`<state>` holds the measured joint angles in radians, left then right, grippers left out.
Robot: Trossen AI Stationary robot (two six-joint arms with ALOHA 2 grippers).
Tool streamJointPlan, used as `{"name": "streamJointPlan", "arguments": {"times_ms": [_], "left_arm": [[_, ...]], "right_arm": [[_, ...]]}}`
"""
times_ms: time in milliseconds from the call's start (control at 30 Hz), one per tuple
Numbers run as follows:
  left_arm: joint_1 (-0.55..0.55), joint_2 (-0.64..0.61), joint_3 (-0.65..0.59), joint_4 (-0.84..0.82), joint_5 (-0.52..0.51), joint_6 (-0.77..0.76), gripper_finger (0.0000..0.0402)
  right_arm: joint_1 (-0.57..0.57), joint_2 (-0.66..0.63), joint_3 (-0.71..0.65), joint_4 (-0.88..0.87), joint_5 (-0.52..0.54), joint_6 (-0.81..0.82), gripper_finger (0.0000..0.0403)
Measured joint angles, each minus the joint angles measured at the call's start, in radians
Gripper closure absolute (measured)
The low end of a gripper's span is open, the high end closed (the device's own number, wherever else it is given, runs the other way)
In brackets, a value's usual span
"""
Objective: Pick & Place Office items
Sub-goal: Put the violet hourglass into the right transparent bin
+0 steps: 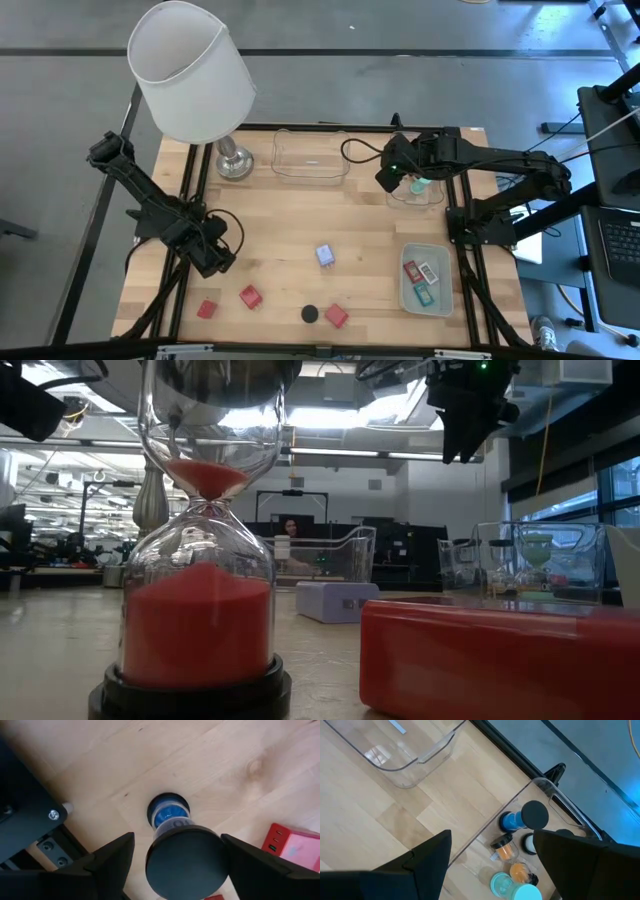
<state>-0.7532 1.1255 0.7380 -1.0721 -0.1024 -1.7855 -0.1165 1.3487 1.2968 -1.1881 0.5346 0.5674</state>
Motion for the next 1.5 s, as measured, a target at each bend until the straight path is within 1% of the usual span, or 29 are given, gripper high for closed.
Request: {"name": "streamJointPlan", "arguments": {"times_ms": [233, 333, 433, 500, 533, 600, 700, 767, 867, 967, 1033, 1133, 1200, 1267, 1367, 1500], "left_arm": [[0.000, 0.000, 0.000, 0.000, 0.009, 0.000, 0.0194], [0.001, 0.000, 0.000, 0.000, 0.004, 0.000, 0.0195], [0.010, 0.001, 0.009, -0.001, -0.049, 0.024, 0.0195], [0.019, 0.000, 0.038, 0.010, -0.134, 0.079, 0.0195], [0.025, 0.000, 0.055, 0.019, -0.194, 0.116, 0.0195], [0.036, 0.000, 0.089, 0.051, -0.339, 0.213, 0.0195], [0.051, 0.000, 0.143, 0.155, -0.584, 0.397, 0.0195], [0.057, 0.000, 0.167, 0.255, -0.724, 0.550, 0.0195], [0.066, 0.000, 0.188, 0.441, -0.900, 0.819, 0.0195], [0.076, 0.000, 0.190, 0.663, -1.022, 1.114, 0.0195], [0.084, 0.000, 0.190, 0.814, -1.069, 1.310, 0.0195], [0.104, 0.000, 0.190, 1.046, -1.056, 1.580, 0.0195], [0.122, 0.000, 0.190, 1.187, -0.983, 1.730, 0.0195], [0.142, 0.000, 0.190, 1.303, -0.883, 1.844, 0.0195], [0.173, 0.000, 0.190, 1.425, -0.743, 1.952, 0.0195], [0.218, 0.001, 0.190, 1.514, -0.561, 2.012, 0.0195]], "right_arm": [[0.000, 0.000, 0.000, 0.000, 0.000, -0.002, 0.0119], [0.000, 0.000, 0.000, 0.004, 0.000, -0.002, 0.0119], [0.000, 0.000, 0.000, 0.017, 0.000, -0.002, 0.0119], [0.000, 0.000, 0.000, 0.032, 0.001, -0.005, 0.0119], [0.001, 0.000, 0.000, 0.043, 0.003, -0.013, 0.0119], [0.001, 0.000, 0.000, 0.084, 0.005, -0.057, 0.0119], [0.020, 0.000, 0.000, 0.189, 0.008, -0.174, 0.0119], [0.054, 0.000, 0.000, 0.278, 0.008, -0.272, 0.0119], [0.118, 0.000, 0.000, 0.424, -0.001, -0.431, 0.0119], [0.187, 0.000, 0.000, 0.573, -0.005, -0.582, 0.0119], [0.228, 0.000, 0.000, 0.659, -0.032, -0.668, 0.0119], [0.277, 0.000, 0.000, 0.764, -0.107, -0.766, 0.0119], [0.301, 0.000, 0.000, 0.823, -0.157, -0.814, 0.0119], [0.321, 0.000, 0.000, 0.875, -0.192, -0.856, 0.0119], [0.341, 0.000, 0.000, 0.937, -0.243, -0.910, 0.0119], [0.356, 0.001, 0.000, 1.025, -0.279, -0.954, 0.0119]]}}
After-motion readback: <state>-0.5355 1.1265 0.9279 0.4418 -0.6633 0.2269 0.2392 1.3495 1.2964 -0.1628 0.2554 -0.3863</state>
